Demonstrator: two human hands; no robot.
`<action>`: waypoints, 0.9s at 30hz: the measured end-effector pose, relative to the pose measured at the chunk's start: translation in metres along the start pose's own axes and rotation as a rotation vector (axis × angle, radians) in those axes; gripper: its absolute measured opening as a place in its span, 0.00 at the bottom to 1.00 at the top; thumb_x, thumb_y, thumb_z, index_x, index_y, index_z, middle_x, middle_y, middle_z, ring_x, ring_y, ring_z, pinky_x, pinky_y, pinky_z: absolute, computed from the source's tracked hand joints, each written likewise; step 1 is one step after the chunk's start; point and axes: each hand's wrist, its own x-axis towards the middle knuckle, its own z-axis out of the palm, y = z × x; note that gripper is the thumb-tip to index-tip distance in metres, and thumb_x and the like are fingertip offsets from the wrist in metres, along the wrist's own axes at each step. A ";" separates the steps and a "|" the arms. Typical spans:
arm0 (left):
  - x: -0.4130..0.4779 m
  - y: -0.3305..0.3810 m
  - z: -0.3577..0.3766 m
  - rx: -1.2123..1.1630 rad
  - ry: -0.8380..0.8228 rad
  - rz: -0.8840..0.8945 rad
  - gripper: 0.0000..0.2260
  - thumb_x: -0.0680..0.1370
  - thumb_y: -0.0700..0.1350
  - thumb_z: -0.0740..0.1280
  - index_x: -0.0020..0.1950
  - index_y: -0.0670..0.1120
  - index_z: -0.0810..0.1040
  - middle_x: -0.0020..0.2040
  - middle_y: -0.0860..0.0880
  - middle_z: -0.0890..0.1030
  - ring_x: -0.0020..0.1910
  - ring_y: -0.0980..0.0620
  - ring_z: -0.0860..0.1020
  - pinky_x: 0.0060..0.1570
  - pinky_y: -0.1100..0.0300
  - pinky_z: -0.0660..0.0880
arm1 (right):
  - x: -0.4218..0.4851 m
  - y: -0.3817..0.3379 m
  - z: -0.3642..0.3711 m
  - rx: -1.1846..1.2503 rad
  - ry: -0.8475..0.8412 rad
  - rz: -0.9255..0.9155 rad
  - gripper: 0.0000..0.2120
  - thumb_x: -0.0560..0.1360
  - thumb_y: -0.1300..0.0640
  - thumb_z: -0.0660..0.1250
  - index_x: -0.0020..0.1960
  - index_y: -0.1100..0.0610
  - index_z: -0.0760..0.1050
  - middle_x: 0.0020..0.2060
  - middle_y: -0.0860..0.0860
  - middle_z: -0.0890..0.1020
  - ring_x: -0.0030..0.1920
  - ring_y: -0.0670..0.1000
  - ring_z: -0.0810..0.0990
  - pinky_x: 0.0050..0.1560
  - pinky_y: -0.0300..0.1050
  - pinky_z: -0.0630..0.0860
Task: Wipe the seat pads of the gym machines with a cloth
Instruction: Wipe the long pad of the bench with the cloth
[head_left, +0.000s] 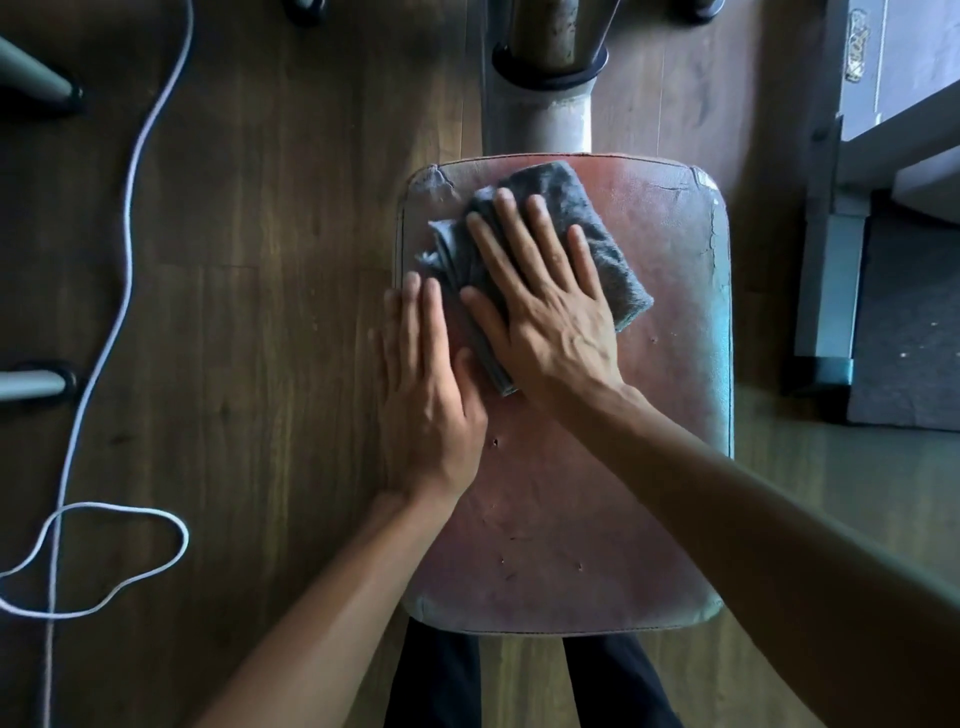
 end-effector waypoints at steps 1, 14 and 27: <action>0.002 0.001 0.002 0.042 -0.027 0.023 0.23 0.83 0.40 0.55 0.78 0.38 0.59 0.79 0.42 0.58 0.79 0.44 0.55 0.76 0.42 0.56 | 0.000 0.006 -0.002 -0.008 -0.001 0.028 0.28 0.84 0.41 0.50 0.80 0.50 0.55 0.80 0.50 0.55 0.80 0.52 0.51 0.79 0.53 0.47; 0.002 0.000 0.007 0.224 -0.067 0.088 0.23 0.84 0.45 0.50 0.79 0.39 0.56 0.80 0.41 0.56 0.80 0.44 0.53 0.76 0.43 0.57 | -0.052 0.050 -0.013 0.036 0.044 0.543 0.28 0.83 0.42 0.45 0.81 0.49 0.48 0.81 0.50 0.50 0.80 0.51 0.46 0.79 0.56 0.45; 0.002 0.001 0.006 0.231 -0.092 0.098 0.25 0.84 0.48 0.53 0.79 0.38 0.56 0.80 0.41 0.56 0.80 0.43 0.52 0.77 0.44 0.54 | -0.051 0.037 -0.010 0.020 0.011 0.281 0.26 0.84 0.44 0.50 0.80 0.50 0.55 0.80 0.50 0.55 0.80 0.53 0.50 0.79 0.56 0.47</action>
